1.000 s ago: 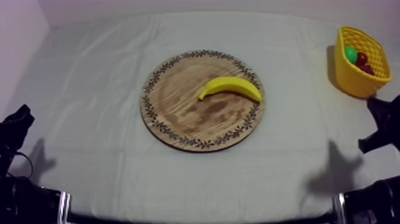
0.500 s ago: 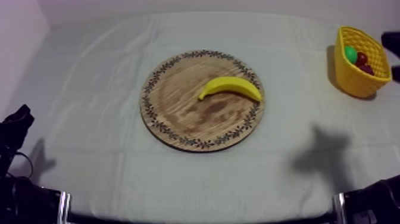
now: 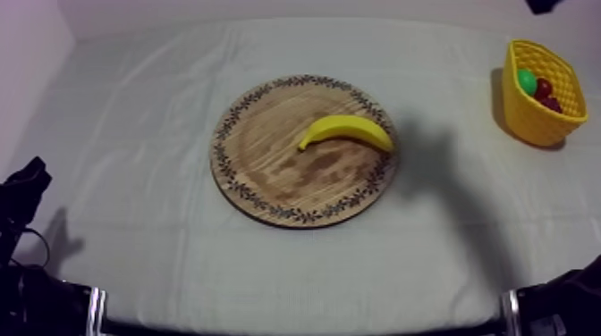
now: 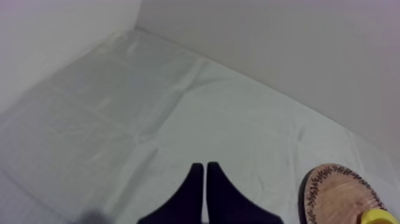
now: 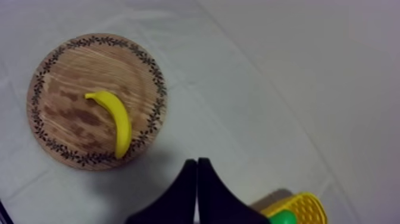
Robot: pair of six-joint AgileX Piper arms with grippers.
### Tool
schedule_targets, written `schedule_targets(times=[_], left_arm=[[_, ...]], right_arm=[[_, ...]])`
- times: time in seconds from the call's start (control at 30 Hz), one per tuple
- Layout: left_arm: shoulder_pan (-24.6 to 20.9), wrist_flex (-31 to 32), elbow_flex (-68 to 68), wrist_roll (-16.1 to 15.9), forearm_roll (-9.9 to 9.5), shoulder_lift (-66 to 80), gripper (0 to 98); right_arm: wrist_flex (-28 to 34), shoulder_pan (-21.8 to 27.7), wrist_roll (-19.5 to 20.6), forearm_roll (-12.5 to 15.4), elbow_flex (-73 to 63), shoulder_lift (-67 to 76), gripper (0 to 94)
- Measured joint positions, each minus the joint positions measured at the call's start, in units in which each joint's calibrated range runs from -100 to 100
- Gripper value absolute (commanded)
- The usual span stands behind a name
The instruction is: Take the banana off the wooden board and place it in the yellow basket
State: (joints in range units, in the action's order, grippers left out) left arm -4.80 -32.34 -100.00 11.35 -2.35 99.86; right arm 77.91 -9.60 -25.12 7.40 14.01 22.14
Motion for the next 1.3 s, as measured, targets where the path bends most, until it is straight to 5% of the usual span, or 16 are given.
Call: schedule_targets(times=[0.57, 0.93, 1.3], left_arm=[[0.00, 0.00, 0.00, 0.00, 0.00, 0.00, 0.1], [0.00, 0.00, 0.00, 0.00, 0.00, 0.00, 0.1], [0.00, 0.00, 0.00, 0.00, 0.00, 0.00, 0.1]], right_arm=[[2.86, -6.69, -3.51, 0.58, -7.14, -25.38, 10.2], [-0.32, -9.26, -2.58, -1.10, -6.00, -30.78, 64.2], [-2.89, -11.15, -0.85, -2.72, -6.25, -37.88, 72.3]])
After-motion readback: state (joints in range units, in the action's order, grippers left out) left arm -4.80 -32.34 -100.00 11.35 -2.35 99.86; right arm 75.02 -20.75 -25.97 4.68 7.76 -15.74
